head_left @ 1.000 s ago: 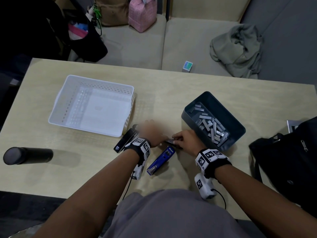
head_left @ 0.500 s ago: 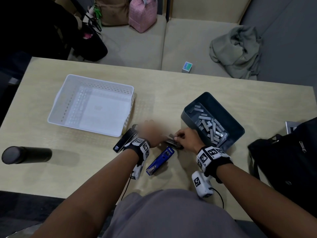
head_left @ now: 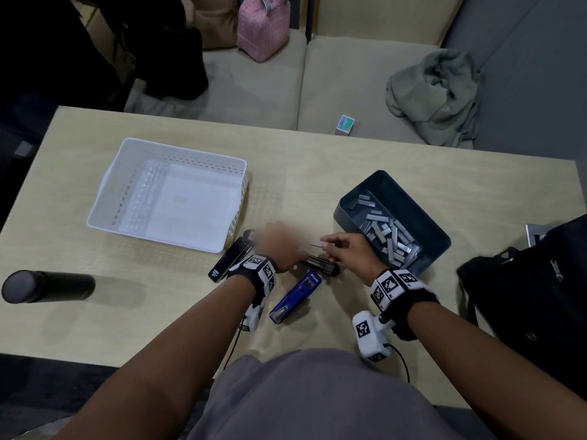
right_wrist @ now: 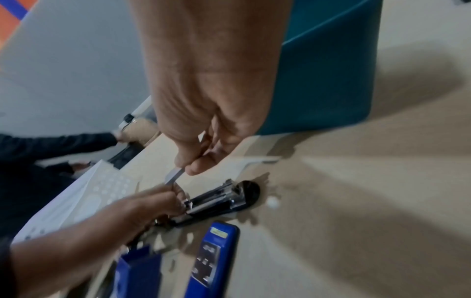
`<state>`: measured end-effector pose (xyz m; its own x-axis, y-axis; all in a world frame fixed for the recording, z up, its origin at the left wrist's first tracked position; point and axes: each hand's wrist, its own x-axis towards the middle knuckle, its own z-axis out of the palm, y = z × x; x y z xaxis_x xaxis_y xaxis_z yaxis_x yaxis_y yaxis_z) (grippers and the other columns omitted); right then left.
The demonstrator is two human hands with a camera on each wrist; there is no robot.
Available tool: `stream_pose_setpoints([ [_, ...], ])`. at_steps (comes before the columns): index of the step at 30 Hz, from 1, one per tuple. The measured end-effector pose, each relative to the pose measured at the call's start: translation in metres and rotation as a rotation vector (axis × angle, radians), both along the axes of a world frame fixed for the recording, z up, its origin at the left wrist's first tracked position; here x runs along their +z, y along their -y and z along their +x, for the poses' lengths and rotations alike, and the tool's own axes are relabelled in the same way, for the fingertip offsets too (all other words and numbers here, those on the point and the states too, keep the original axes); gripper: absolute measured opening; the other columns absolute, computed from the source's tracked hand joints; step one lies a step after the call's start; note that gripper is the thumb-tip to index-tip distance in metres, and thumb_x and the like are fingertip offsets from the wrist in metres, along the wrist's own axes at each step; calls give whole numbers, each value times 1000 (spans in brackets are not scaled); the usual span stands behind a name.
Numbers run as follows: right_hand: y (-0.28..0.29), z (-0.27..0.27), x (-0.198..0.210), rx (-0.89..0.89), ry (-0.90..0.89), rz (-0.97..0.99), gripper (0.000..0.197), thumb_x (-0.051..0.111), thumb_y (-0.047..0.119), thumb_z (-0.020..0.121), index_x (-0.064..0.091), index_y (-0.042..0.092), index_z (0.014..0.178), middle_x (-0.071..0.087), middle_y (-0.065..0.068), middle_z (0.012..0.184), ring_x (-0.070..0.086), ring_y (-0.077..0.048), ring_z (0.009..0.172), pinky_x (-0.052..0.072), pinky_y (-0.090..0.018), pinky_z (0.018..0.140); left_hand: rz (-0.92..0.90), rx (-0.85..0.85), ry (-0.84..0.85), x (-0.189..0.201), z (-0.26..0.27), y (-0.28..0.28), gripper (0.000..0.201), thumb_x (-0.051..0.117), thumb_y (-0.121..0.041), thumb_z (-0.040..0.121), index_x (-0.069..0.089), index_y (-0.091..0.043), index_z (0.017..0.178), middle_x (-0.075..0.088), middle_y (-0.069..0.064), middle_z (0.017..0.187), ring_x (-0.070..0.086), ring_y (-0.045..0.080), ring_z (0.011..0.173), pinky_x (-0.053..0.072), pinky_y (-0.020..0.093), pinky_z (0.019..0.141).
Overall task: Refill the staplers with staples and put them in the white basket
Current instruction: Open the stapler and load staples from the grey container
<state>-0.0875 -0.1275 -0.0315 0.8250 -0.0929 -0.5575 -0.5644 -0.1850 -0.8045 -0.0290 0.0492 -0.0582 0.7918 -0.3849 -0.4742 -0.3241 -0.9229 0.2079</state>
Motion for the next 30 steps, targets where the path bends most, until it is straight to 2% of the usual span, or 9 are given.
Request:
stream_pose_setpoints([
  [3, 1, -5, -2, 66, 49, -124, 26, 70, 3, 85, 70, 0, 111, 71, -10, 78, 64, -13, 64, 57, -19, 65, -3, 0, 2, 0, 0, 0, 39, 51, -58, 80, 54, -23, 97, 47, 7, 108, 40, 28, 104, 30, 47, 90],
  [8, 1, -15, -6, 240, -12, -331, 38, 87, 21, 67, 76, 13, 102, 76, -3, 85, 71, -12, 78, 58, -26, 77, -3, 4, 14, 1, 0, 0, 38, 53, -58, 79, 56, -24, 97, 48, 7, 110, 40, 28, 106, 29, 46, 89],
  [12, -1, -19, -3, 314, 82, -483, 21, 80, 19, 75, 77, 15, 95, 75, -1, 83, 68, -11, 73, 58, -27, 75, 4, 3, 10, 2, -1, 0, 37, 53, -55, 80, 55, -23, 98, 47, 8, 110, 40, 29, 105, 30, 47, 90],
  [14, -3, -18, -2, 488, 130, -624, 12, 71, 23, 83, 75, 16, 91, 70, -2, 82, 66, -18, 75, 57, -33, 72, 9, 0, 9, 2, -1, 0, 38, 52, -55, 80, 55, -23, 100, 46, 8, 110, 40, 29, 106, 30, 48, 90],
  [17, -8, -19, -3, 723, 235, -850, 20, 59, 30, 91, 66, 12, 86, 57, -6, 83, 61, -27, 72, 55, -42, 63, 7, 1, 7, 2, -1, 1, 39, 52, -55, 81, 55, -22, 100, 46, 9, 110, 40, 29, 106, 30, 47, 90],
  [19, -10, -21, 0, 791, 337, -927, 21, 61, 30, 91, 66, 10, 87, 58, -7, 84, 59, -26, 76, 52, -39, 58, 7, -1, 4, 2, -1, 1, 39, 52, -55, 81, 55, -22, 101, 47, 8, 110, 40, 29, 106, 30, 47, 90],
  [21, -10, -24, 2, 754, 405, -942, 22, 66, 29, 88, 67, 8, 84, 57, -7, 84, 56, -25, 78, 47, -36, 56, 5, -1, 3, 2, 0, 0, 39, 51, -55, 80, 55, -22, 100, 47, 8, 111, 40, 29, 106, 30, 47, 90],
  [25, -13, -24, -1, 620, 342, -946, 26, 62, 33, 90, 71, 8, 87, 55, -5, 83, 53, -22, 81, 47, -35, 63, -3, 9, -9, 2, 0, 0, 38, 51, -55, 80, 55, -22, 99, 46, 8, 110, 40, 29, 106, 29, 48, 91],
  [30, -21, -29, 7, 588, 380, -960, 19, 70, 30, 85, 75, 11, 84, 61, -4, 75, 58, -21, 71, 44, -31, 61, 2, 6, -15, 3, 1, 0, 39, 51, -56, 80, 54, -22, 99, 46, 8, 110, 39, 29, 106, 29, 48, 90],
])
